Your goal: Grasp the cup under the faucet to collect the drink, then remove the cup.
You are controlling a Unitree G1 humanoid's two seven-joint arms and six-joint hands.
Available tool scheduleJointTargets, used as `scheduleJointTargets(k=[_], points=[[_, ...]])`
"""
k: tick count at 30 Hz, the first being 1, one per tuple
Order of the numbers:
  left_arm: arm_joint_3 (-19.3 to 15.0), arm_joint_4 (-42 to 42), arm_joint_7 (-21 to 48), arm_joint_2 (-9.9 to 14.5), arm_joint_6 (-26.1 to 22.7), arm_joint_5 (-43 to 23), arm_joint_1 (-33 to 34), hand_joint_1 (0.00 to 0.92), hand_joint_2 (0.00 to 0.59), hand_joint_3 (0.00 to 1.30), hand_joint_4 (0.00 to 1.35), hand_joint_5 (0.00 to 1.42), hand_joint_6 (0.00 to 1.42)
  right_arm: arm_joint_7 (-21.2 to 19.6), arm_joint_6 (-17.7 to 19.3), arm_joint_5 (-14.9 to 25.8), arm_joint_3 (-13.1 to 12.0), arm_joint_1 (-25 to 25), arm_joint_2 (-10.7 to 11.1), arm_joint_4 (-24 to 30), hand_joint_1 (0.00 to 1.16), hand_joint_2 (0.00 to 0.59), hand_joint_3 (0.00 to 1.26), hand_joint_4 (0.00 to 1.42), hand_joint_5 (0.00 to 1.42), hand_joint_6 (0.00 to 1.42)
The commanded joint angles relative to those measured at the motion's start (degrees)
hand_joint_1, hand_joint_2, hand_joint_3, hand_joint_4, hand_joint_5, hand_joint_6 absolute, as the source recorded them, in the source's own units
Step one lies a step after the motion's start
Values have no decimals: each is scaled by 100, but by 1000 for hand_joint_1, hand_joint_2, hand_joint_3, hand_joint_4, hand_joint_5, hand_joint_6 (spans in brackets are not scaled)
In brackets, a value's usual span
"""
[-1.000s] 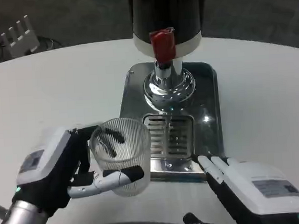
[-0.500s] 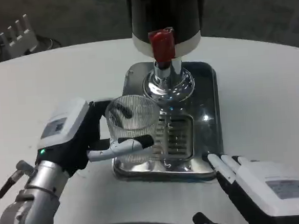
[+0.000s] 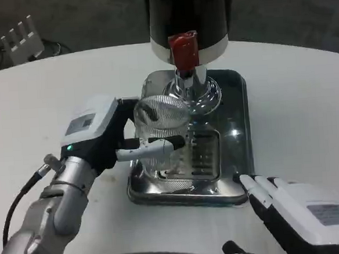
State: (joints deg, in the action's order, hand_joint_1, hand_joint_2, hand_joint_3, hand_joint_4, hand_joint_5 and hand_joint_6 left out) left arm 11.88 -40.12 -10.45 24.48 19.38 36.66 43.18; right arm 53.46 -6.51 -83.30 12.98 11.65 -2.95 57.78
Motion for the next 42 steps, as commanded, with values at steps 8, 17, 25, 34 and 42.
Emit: scheduleJointTargets(k=[8, 17, 25, 34, 42], points=[[384, -140, 108, -149, 20, -53, 382, 259, 217, 788, 796, 1093, 1300, 32, 7, 194, -221, 282, -124, 202, 307, 421, 0, 0, 0, 0], [433, 11, 276, 82, -14, -52, 291, 146, 116, 543, 356, 507, 772, 53, 3, 181, -170, 188, -163, 100, 307, 421, 0, 0, 0, 0], [413, 110, 174, 167, 11, -57, 203, 134, 100, 468, 184, 300, 467, 128, -21, 142, -150, 93, -170, 22, 307, 421, 0, 0, 0, 0], [295, 245, 267, 238, 267, -329, 155, 133, 94, 433, 143, 265, 432, 130, -81, 134, -145, -51, -181, -120, 305, 421, 20, 0, 0, 0], [158, 632, 324, 315, 302, -435, -53, 132, 93, 422, 141, 264, 415, 160, -114, 132, -192, -119, -134, -153, 305, 421, 23, 0, 0, 0]])
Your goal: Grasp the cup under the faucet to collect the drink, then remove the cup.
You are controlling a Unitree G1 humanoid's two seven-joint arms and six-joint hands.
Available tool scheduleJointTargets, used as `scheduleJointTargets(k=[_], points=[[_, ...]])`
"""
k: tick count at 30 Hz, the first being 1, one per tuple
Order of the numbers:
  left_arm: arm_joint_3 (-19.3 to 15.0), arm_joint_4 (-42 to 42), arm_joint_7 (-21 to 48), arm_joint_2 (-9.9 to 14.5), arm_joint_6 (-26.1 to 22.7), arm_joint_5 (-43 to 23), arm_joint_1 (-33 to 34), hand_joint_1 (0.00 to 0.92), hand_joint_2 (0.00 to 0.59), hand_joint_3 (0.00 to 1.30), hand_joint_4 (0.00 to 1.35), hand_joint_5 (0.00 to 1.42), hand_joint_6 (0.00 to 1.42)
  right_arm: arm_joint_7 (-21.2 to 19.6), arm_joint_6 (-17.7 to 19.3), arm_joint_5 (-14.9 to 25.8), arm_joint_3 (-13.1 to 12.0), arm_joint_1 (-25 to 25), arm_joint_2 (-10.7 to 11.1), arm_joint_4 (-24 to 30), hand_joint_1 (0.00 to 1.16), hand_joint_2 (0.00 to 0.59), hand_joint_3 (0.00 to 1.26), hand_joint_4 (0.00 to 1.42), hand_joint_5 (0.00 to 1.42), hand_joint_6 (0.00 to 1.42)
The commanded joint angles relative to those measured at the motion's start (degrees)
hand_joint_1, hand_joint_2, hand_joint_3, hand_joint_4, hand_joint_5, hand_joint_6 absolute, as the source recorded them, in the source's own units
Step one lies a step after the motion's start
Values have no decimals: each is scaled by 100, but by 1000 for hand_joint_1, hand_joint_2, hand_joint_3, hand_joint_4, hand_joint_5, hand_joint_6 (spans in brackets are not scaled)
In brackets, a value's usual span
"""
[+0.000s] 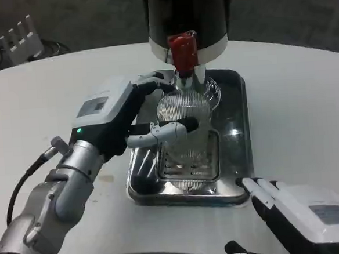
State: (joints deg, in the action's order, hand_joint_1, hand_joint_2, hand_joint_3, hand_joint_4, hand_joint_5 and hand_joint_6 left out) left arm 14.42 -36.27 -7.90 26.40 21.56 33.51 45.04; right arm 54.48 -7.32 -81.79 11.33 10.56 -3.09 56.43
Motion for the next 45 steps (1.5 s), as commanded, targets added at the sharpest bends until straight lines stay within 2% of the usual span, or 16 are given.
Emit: scheduleJointTargets(k=[1, 6, 13, 18, 20, 24, 29, 34, 39, 45], points=[[-117, 310, 73, 137, 91, -144, -281, 132, 93, 423, 141, 264, 414, 54, -37, -20, -22, -11, -133, -16, 305, 421, 24, 0, 0, 0], [-375, 840, 143, 260, 130, -399, -638, 133, 93, 425, 142, 266, 417, 87, -65, -52, 3, -83, -151, -65, 305, 421, 30, 0, 0, 0], [-1027, 2028, 294, 479, 144, -875, -1428, 122, 93, 448, 280, 370, 484, 126, -112, -78, 56, -266, -174, -175, 304, 421, 33, 0, 0, 0], [-1619, 2684, 684, 482, 87, -1739, -1716, 87, 114, 433, 354, 416, 505, 93, -129, -95, 97, -219, -151, -183, 304, 421, 33, 0, 0, 0], [-1732, 2781, 1281, 441, 38, -2524, -1580, 50, 120, 400, 376, 432, 501, 30, -121, -102, 101, -188, -140, -203, 304, 421, 33, 0, 0, 0], [-1804, 2892, 2022, 396, -214, -3338, -1323, 2, 128, 354, 365, 439, 535, 61, -125, -115, 108, -173, -151, -179, 304, 421, 33, 0, 0, 0], [-1784, 2761, 2812, 305, -882, -3957, -710, 0, 153, 324, 300, 400, 542, 85, -144, -105, 81, -146, -151, -136, 304, 421, 33, 0, 0, 0], [-1636, 2401, 3241, 238, -1111, -3903, -75, 0, 151, 289, 257, 355, 490, 100, -157, -99, 119, -141, -178, -123, 304, 421, 33, 0, 0, 0], [-1462, 1919, 3499, 147, -1008, -3776, 407, 0, 147, 287, 256, 354, 481, 82, -168, -96, 97, -82, -168, -68, 304, 421, 34, 0, 0, 0], [-1403, 1630, 3706, 27, -899, -3711, 651, 0, 142, 287, 256, 355, 477, 62, -176, -88, 102, -60, -182, -66, 304, 421, 40, 0, 0, 0]])
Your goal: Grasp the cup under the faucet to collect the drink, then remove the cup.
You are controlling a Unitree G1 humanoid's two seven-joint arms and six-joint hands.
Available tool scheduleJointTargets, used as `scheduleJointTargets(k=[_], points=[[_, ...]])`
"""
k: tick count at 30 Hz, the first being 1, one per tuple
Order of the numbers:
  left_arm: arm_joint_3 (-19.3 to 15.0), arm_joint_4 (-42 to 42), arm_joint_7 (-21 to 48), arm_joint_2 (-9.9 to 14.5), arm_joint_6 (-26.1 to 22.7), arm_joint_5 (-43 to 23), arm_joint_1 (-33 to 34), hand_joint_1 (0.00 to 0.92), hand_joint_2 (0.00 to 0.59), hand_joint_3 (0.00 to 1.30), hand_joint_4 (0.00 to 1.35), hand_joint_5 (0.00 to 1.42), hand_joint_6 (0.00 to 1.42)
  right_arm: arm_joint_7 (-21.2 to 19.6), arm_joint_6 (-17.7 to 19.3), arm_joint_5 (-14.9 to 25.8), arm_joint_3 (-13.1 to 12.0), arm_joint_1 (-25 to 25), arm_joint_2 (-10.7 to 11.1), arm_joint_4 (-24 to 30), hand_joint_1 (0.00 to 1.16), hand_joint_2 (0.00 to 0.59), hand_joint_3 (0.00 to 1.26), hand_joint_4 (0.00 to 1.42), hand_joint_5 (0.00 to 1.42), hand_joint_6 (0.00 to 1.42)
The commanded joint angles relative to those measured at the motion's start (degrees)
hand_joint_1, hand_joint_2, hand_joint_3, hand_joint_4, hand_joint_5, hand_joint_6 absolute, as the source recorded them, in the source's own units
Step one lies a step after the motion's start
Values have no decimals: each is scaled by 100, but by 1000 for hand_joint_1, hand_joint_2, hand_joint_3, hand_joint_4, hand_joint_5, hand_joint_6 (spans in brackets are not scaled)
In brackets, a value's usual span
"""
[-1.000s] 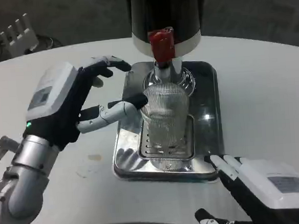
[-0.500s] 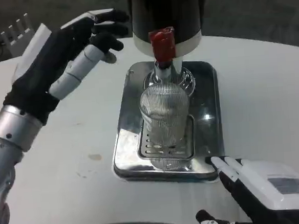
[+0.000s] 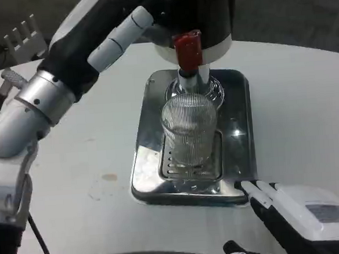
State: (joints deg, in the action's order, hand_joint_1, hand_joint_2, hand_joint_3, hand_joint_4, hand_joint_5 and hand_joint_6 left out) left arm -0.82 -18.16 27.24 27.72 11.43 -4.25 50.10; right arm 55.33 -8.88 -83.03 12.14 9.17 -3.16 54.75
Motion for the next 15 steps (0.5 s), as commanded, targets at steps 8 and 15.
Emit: scheduleJointTargets(k=[8, 15], points=[[146, -228, 361, -188, 176, 70, 192, 0, 139, 304, 287, 398, 530, -27, -28, 42, 15, 49, -173, 74, 304, 421, 43, 0, 0, 0], [201, -263, 435, -210, 231, 119, 168, 0, 139, 318, 303, 418, 560, 7, -42, 46, 17, 46, -175, 83, 304, 421, 43, 0, 0, 0]])
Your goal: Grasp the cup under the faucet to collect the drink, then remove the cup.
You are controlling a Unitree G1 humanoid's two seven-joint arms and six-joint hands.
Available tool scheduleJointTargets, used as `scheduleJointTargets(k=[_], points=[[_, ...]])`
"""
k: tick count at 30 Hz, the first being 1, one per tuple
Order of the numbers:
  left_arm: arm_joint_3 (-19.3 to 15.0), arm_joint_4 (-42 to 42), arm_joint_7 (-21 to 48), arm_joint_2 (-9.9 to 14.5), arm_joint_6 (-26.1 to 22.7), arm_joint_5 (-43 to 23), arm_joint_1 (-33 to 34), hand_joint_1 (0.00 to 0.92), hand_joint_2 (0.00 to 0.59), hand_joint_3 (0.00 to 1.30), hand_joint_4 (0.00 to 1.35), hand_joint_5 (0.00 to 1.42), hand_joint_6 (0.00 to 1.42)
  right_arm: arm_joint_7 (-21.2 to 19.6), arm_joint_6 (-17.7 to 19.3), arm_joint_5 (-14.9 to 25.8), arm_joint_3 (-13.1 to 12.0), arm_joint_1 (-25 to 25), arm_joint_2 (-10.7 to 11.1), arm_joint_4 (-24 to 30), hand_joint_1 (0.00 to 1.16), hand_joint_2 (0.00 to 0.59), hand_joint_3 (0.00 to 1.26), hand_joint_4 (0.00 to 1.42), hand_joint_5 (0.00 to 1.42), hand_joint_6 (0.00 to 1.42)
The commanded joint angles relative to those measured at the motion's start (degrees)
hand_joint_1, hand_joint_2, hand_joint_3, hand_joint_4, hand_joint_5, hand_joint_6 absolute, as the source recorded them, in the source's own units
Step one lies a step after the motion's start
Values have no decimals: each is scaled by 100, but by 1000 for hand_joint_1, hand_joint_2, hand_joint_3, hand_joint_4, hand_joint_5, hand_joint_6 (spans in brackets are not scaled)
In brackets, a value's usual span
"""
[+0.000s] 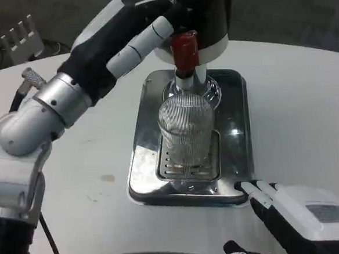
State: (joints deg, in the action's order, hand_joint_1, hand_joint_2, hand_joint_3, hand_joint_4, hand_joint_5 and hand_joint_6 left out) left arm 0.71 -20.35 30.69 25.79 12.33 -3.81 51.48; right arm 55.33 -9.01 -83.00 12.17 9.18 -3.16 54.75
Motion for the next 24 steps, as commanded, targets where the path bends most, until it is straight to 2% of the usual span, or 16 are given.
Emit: scheduleJointTargets(k=[1, 6, 18, 24], points=[[76, -85, 107, -28, 155, 95, 38, 0, 139, 318, 304, 419, 560, 10, -30, 44, 12, 47, -173, 87, 304, 421, 43, 0, 0, 0], [221, -257, 184, -42, 247, 230, 71, 0, 139, 318, 304, 419, 562, -17, -42, 89, -34, 99, -165, 145, 304, 421, 43, 0, 0, 0], [528, -644, 320, -5, 591, 580, 68, 0, 127, 318, 283, 355, 418, -30, -39, 179, -41, 117, -144, 161, 304, 421, 52, 0, 0, 0], [718, -777, 325, 47, 820, 804, 84, 0, 121, 318, 280, 340, 404, -14, -278, 380, -140, 168, -225, 152, 304, 421, 53, 0, 0, 0]])
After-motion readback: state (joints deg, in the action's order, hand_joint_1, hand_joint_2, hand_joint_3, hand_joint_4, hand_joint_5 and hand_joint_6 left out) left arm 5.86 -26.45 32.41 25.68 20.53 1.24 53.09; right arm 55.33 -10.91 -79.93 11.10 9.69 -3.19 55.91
